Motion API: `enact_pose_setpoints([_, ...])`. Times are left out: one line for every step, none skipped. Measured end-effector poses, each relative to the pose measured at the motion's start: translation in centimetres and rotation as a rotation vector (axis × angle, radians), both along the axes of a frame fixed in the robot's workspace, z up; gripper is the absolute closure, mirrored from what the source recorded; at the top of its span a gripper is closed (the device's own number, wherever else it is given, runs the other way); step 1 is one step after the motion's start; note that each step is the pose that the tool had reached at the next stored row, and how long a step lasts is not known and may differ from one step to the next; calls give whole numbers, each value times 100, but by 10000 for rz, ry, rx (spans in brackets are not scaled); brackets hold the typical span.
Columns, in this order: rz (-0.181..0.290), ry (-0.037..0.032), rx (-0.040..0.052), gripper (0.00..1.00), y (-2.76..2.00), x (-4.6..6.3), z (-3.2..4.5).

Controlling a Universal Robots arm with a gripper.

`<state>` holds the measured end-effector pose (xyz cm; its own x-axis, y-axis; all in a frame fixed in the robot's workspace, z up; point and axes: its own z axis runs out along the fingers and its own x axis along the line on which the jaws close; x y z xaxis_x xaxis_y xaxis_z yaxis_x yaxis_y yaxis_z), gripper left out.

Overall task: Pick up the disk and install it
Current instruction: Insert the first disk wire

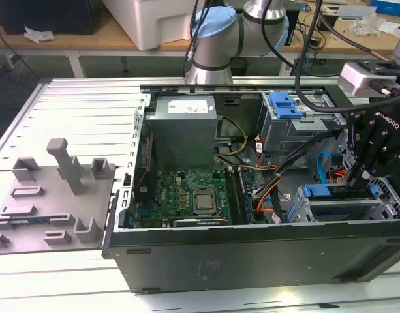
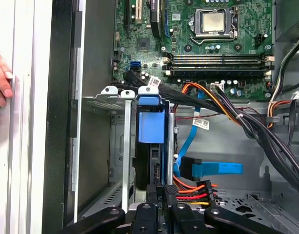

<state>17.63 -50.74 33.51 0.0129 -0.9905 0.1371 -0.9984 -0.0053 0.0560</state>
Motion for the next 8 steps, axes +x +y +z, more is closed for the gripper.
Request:
enact_pose_setpoints([0, -2, -2, 82, 0, 0, -1])
enact_pose_setpoints([0, -3, -1, 82, 0, 0, -4])
enact_pose_setpoints([0, -5, -1, 82, 0, 0, -9])
enact_pose_setpoints([0, -6, -1, 82, 0, 0, -12])
enact_pose_setpoints([0, -7, -2, 82, 0, 0, -14])
enact_pose_setpoints([0, -7, -2, 82, 0, 0, -15])
enact_pose_setpoints([0, -7, 0, 82, 0, 0, -18])
enact_pose_setpoints([0, -7, -2, 82, 0, 0, -19])
